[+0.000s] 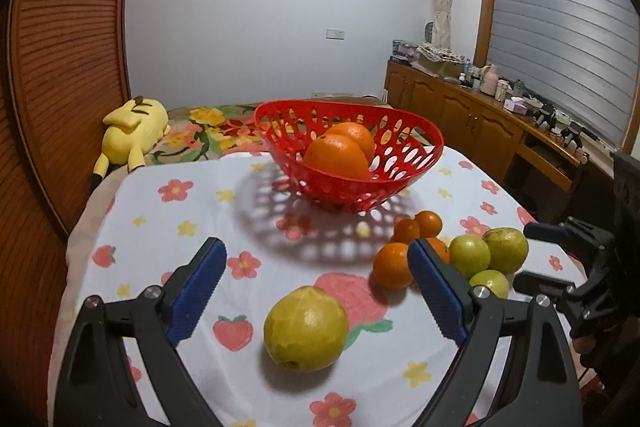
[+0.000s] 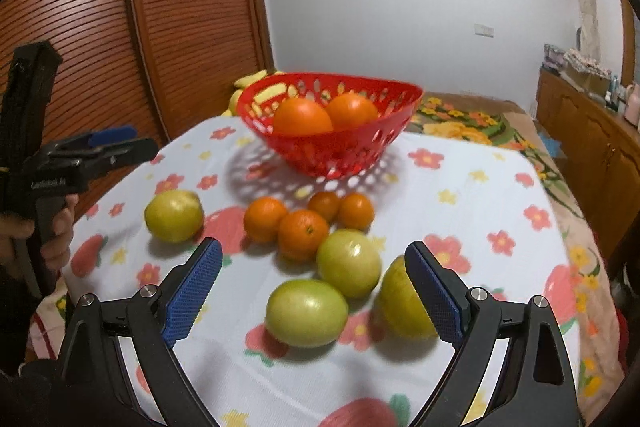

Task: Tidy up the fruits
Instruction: 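Withdraw both tools from the basket toward the remaining fruit, then grasp a green pear with the right tool while the left tool grasps a yellow pear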

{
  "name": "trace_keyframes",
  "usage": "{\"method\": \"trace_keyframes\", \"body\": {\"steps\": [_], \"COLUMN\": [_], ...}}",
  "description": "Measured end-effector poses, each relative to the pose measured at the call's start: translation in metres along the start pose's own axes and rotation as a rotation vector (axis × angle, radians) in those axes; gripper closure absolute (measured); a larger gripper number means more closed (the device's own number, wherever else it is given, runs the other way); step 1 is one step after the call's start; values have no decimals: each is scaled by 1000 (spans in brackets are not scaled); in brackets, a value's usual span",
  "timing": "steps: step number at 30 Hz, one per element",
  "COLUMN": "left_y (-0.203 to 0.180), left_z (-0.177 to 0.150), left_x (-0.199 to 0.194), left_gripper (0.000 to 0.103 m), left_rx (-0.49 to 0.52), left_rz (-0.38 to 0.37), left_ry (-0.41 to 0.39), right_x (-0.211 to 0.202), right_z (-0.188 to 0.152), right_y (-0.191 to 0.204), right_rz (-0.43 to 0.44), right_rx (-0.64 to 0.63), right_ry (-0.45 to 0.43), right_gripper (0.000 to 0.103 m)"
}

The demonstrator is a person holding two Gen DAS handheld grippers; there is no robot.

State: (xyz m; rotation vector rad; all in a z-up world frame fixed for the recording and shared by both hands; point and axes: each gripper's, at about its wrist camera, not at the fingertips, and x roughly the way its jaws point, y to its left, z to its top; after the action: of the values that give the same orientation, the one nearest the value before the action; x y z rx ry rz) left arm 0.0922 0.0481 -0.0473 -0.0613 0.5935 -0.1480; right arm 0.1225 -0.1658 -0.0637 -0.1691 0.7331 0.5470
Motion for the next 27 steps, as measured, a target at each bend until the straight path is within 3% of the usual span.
{"method": "trace_keyframes", "body": {"steps": [9,17,27], "left_y": [10,13,12], "left_z": [-18,-28,-39], "left_x": [14,26,38], "left_gripper": [10,10,13], "left_rx": [11,8,-8], "left_rz": [32,8,-39], "left_ry": [44,88,138], "right_x": [17,28,39], "right_z": [-24,-34,-34], "right_y": [3,3,7], "right_rz": [21,12,-10], "right_rx": [6,-1,-28], "right_ry": [55,98,148], "right_gripper": [17,24,44]}}
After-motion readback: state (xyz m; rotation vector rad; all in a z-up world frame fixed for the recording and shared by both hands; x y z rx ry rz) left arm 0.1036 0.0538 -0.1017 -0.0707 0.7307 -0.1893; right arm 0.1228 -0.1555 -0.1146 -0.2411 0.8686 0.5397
